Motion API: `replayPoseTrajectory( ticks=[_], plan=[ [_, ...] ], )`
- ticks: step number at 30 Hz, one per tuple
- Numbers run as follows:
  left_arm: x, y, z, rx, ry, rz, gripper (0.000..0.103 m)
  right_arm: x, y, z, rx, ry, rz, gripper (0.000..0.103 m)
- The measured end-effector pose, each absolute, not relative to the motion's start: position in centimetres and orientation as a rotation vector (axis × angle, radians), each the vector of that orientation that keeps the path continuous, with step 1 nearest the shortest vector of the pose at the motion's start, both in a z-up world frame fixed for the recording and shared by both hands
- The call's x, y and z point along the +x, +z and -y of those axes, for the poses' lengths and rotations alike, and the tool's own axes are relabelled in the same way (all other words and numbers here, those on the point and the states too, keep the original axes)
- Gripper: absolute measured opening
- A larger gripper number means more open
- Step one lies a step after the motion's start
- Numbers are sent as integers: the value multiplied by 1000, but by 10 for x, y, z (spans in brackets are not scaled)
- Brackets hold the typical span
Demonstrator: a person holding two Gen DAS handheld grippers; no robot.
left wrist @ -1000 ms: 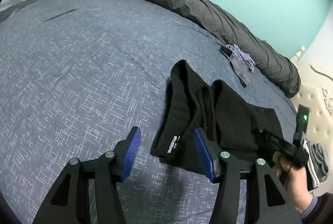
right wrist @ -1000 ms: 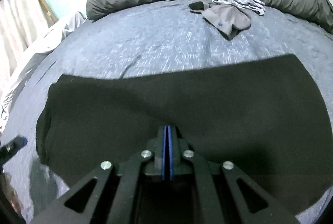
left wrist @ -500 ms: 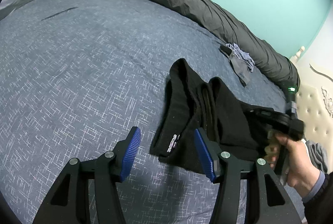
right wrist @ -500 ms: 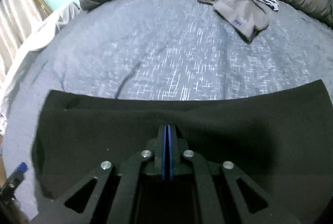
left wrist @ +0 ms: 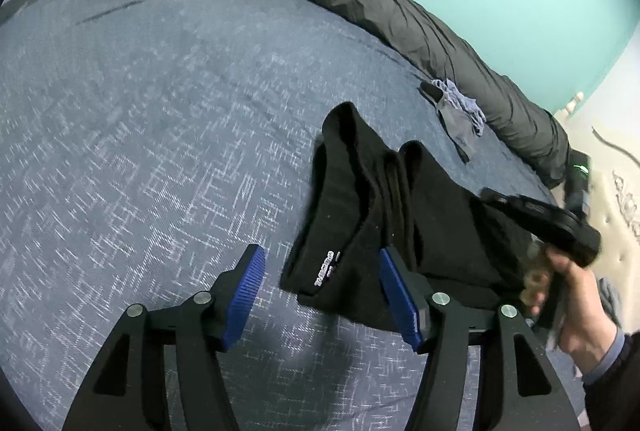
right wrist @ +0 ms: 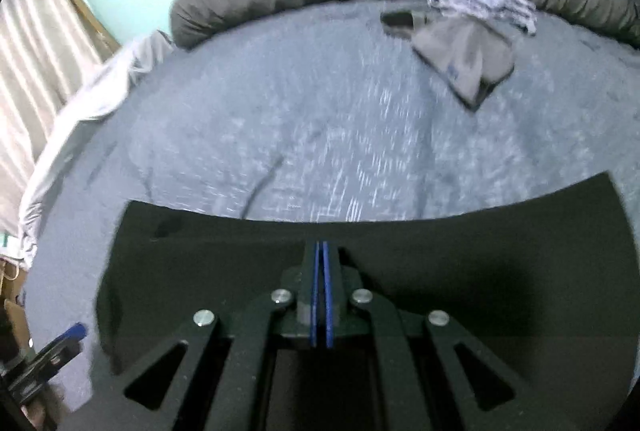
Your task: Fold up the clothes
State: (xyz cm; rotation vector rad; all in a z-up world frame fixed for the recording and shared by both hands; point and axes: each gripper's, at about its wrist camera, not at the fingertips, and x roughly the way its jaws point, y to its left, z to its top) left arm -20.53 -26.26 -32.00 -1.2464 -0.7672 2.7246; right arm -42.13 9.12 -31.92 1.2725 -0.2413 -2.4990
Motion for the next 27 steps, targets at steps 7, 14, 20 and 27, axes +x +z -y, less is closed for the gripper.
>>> replayPoseTrajectory(
  ticks=[7, 14, 20, 27],
  plan=[
    [-202, -325, 249, -1283, 2692, 763, 64, -367, -345, -104, 1367, -2469, 186, 2],
    [-198, -333, 231, -1337, 2657, 708, 65, -322, -360, -90, 1346, -2512, 99, 3],
    [-192, -338, 228, -1345, 2632, 776, 70, -284, -347, -114, 1294, -2518, 201, 2],
    [-194, -352, 231, -1330, 2577, 961, 76, -231, -344, -164, 1227, -2579, 313, 2]
  ],
)
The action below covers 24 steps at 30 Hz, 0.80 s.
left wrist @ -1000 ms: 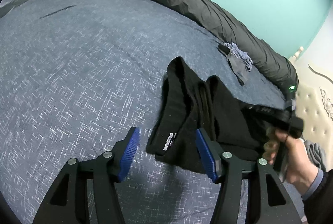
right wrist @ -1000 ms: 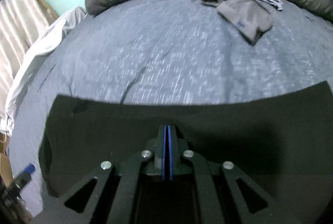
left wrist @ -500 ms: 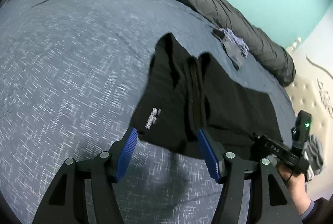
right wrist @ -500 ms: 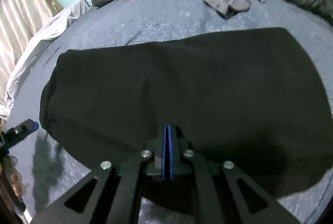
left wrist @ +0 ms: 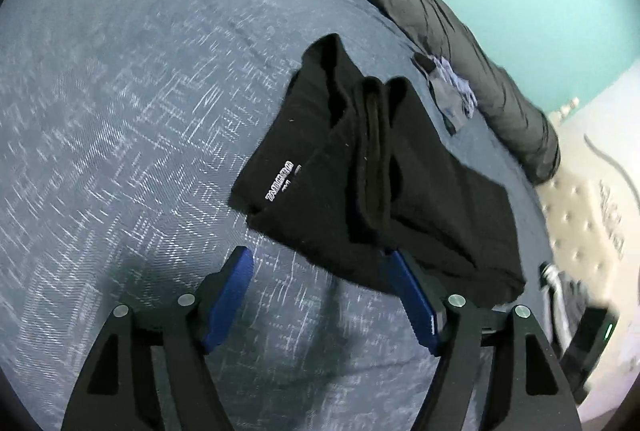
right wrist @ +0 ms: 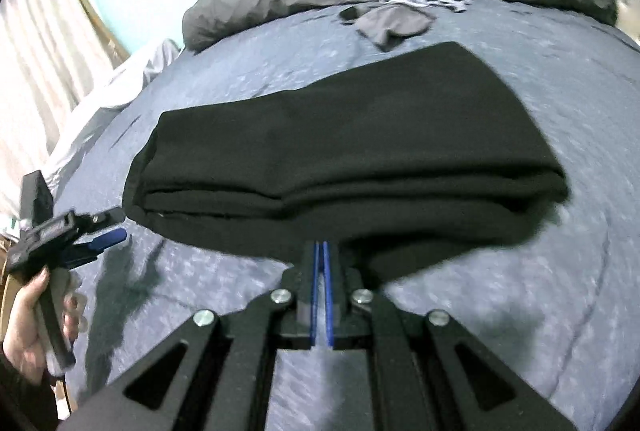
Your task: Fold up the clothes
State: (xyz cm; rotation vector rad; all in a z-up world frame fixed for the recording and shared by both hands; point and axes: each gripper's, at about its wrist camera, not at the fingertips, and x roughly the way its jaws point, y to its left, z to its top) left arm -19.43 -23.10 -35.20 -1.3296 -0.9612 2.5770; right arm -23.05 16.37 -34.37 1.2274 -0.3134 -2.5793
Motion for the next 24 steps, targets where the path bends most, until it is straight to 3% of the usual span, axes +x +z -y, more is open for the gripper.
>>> replayPoseTrajectory(
  ticks=[10, 17, 19, 21, 24],
  plan=[
    [-217, -361, 211, -1320, 2615, 995, 81, -186, -365, -210, 1169, -2572, 476, 3],
    [-227, -366, 213, -1271, 2639, 1158, 90, -188, -371, -229, 1143, -2579, 541, 3],
    [-230, -366, 212, -1265, 2661, 1164, 92, -191, -373, -234, 1164, -2593, 567, 11],
    [-233, -366, 211, -1259, 2683, 1169, 92, -194, -373, -238, 1184, -2598, 595, 30],
    [-237, -367, 209, -1245, 2716, 1177, 92, -195, -373, -241, 1168, -2571, 630, 33]
  ],
)
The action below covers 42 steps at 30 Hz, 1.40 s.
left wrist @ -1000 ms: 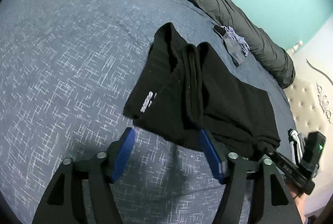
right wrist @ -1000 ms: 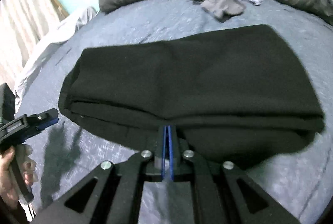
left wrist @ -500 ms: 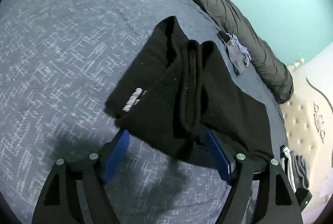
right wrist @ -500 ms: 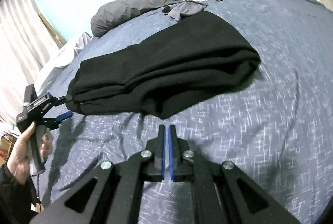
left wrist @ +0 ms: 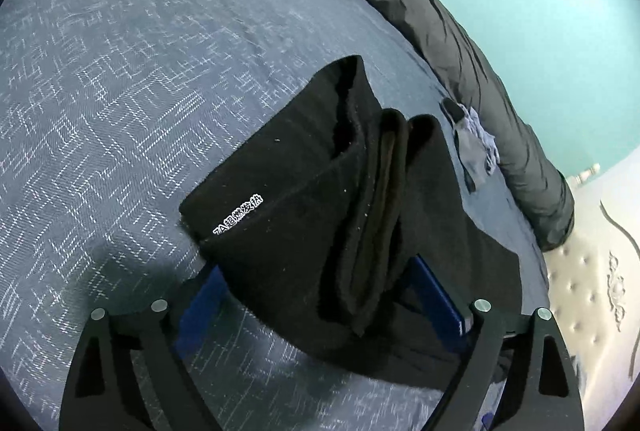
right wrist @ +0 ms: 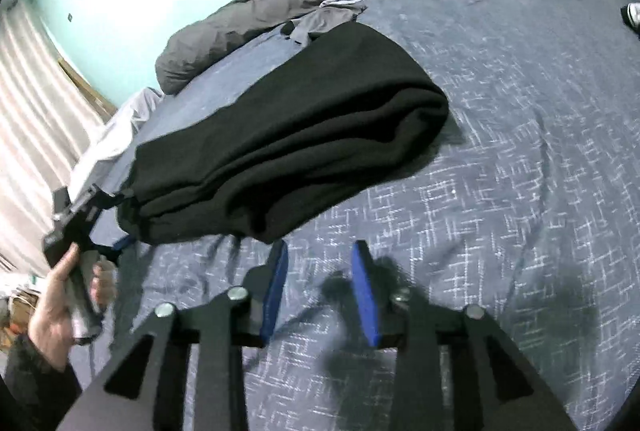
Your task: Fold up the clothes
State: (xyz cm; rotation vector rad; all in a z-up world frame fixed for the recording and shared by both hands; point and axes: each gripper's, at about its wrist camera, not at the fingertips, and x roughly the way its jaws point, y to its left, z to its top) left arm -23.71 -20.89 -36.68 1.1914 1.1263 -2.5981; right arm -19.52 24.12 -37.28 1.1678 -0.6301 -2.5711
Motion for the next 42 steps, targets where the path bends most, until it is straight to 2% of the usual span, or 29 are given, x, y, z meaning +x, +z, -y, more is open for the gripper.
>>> replayPoseTrajectory(
  ticks=[7, 13, 17, 19, 21, 26, 36, 39, 42],
  plan=[
    [-239, -370, 197, 1130, -2593, -1060, 92, -197, -373, -237, 1130, -2507, 626, 34],
    [-230, -370, 202, 1053, -2539, -1196, 91, -197, -370, -244, 1102, -2510, 663, 33],
    [-229, -367, 194, 1029, -2544, -1170, 86, -197, -372, -249, 1100, -2509, 688, 34],
    [-227, -365, 188, 1016, -2565, -1178, 79, -198, -372, -249, 1098, -2505, 689, 33],
    [-228, -362, 185, 1012, -2596, -1170, 77, -198, -371, -249, 1093, -2502, 691, 33],
    [-230, -371, 198, 1024, -2590, -1247, 77, -197, -368, -253, 1079, -2503, 703, 34],
    [-235, -363, 198, 994, -2670, -1208, 79, -194, -366, -250, 1076, -2502, 708, 33],
    [-235, -352, 190, 966, -2724, -1153, 51, -194, -367, -248, 1080, -2500, 708, 33],
    [-239, -347, 183, 969, -2761, -1103, 50, -193, -367, -247, 1083, -2500, 711, 33]
  ],
)
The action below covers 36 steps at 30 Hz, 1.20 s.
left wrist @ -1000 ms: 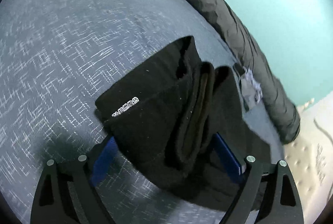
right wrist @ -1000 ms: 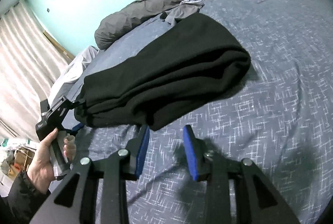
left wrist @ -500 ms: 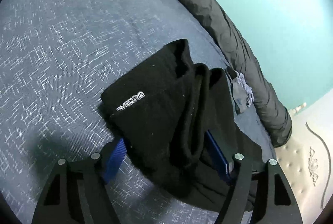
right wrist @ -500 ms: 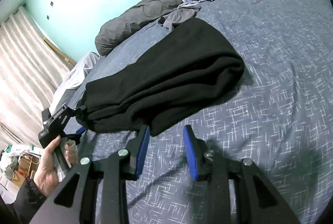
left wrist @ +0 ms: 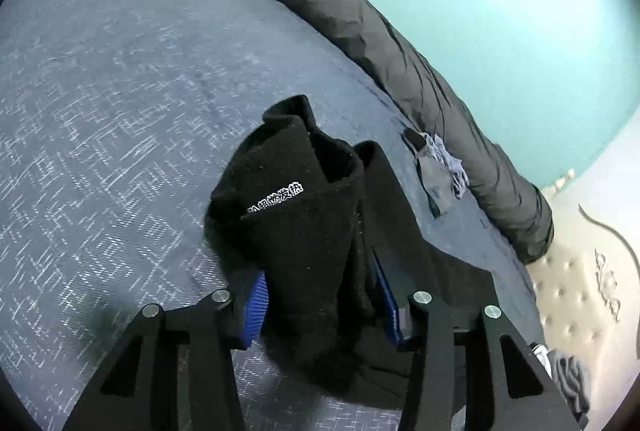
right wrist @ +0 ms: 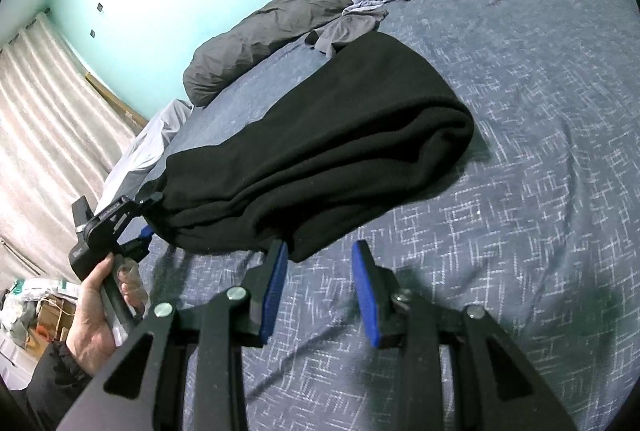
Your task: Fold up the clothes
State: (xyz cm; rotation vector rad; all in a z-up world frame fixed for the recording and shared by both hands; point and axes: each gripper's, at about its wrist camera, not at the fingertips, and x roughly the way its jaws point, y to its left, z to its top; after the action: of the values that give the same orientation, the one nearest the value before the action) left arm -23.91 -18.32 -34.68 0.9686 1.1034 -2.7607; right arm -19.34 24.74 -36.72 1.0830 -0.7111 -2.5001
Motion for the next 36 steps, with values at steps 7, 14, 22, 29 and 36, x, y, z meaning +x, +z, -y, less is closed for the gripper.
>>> replayPoseTrajectory(
  ticks=[7, 14, 22, 29, 36],
  plan=[
    [-240, -364, 192, 1038, -2692, -1166, 61, -196, -368, -249, 1087, -2493, 727, 33],
    [-239, -375, 199, 1085, -2649, -1203, 61, -196, -367, -249, 1086, -2488, 733, 34],
    [-235, -375, 206, 1071, -2669, -1239, 46, -197, -367, -250, 1087, -2483, 742, 33],
    [-235, -343, 194, 1000, -2765, -1166, 32, -198, -365, -258, 1064, -2494, 767, 34],
    [-229, -307, 172, 954, -2863, -1081, 30, -198, -363, -283, 1035, -2526, 828, 33]
  ],
)
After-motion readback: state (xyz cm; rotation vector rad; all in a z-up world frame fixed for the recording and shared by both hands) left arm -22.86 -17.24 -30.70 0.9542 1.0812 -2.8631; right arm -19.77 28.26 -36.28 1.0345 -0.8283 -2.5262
